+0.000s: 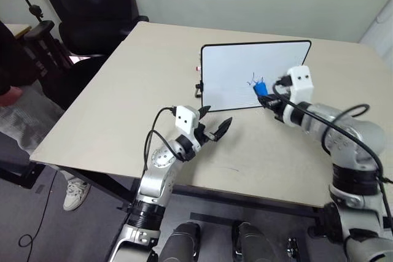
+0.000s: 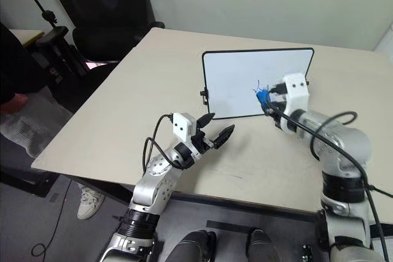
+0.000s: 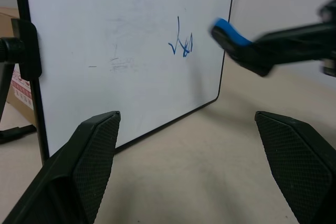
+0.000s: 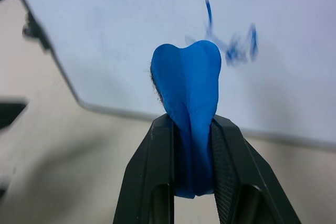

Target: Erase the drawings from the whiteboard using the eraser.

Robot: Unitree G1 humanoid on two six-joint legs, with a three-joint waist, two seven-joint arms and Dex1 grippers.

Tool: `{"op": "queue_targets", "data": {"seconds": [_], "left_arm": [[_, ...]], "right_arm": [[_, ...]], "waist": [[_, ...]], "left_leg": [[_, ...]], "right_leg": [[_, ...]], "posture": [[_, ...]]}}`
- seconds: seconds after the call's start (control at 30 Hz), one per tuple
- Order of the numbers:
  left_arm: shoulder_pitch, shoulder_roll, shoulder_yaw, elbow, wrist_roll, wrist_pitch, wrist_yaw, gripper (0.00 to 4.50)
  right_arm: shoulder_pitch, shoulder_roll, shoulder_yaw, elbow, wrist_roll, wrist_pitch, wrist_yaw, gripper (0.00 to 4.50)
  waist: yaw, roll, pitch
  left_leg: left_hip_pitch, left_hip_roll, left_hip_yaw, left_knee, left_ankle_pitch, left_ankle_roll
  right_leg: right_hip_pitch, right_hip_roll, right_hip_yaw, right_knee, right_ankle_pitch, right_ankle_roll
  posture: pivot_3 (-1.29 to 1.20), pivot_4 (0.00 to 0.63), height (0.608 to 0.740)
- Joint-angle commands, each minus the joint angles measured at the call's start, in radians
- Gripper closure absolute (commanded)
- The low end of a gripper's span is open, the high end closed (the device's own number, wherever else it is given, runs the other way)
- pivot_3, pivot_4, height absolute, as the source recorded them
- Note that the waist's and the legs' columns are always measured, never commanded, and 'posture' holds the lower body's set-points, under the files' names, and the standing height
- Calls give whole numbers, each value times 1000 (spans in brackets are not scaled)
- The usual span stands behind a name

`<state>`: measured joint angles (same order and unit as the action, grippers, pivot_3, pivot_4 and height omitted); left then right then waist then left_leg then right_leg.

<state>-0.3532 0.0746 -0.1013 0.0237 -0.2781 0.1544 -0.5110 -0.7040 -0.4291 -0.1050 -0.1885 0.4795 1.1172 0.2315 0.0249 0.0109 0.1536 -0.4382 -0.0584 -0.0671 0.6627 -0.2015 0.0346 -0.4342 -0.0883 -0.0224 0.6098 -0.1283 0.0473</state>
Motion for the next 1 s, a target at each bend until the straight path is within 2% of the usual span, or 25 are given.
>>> {"op": "queue_targets", "data": {"seconds": [0.03, 0.17, 0.4, 0.77, 1.0], "left_arm": [[-7, -2, 1, -45, -8, -3, 0, 0], [-1, 1, 2, -55, -5, 1, 4, 0], [10, 6, 0, -73, -3, 6, 11, 0], [17, 2, -7, -82, -3, 9, 14, 0], [11, -2, -8, -76, -1, 7, 15, 0]], "right_arm": [[-76, 33, 25, 109, -72, -116, -19, 3706], [-150, 82, 25, 232, -133, -204, -54, 3706], [-203, 124, 20, 321, -182, -260, -75, 3706], [-170, 131, 29, 402, -255, -231, -101, 3706], [-158, 122, 75, 419, -267, -163, -55, 3706]], "waist": [[0, 0, 0], [0, 0, 0], [-4, 1, 0], [-4, 1, 0], [-6, 1, 0]], "left_leg": [[0, 0, 0, 0, 0, 0], [-1, 0, 0, 0, 0, -1], [0, 0, 0, 1, 1, -3], [0, 1, 0, 0, 2, -3], [0, 1, 0, 0, 2, -4]], "right_leg": [[0, 0, 0, 0, 0, -2], [-1, 0, 0, -1, 1, -3], [-3, 0, 0, 0, 5, -11], [-3, 0, 0, 0, 5, -10], [-3, 0, 0, 0, 5, -10]], "posture": [[0, 150, 740], [0, 150, 740], [0, 150, 740], [0, 150, 740], [0, 150, 740]]}}
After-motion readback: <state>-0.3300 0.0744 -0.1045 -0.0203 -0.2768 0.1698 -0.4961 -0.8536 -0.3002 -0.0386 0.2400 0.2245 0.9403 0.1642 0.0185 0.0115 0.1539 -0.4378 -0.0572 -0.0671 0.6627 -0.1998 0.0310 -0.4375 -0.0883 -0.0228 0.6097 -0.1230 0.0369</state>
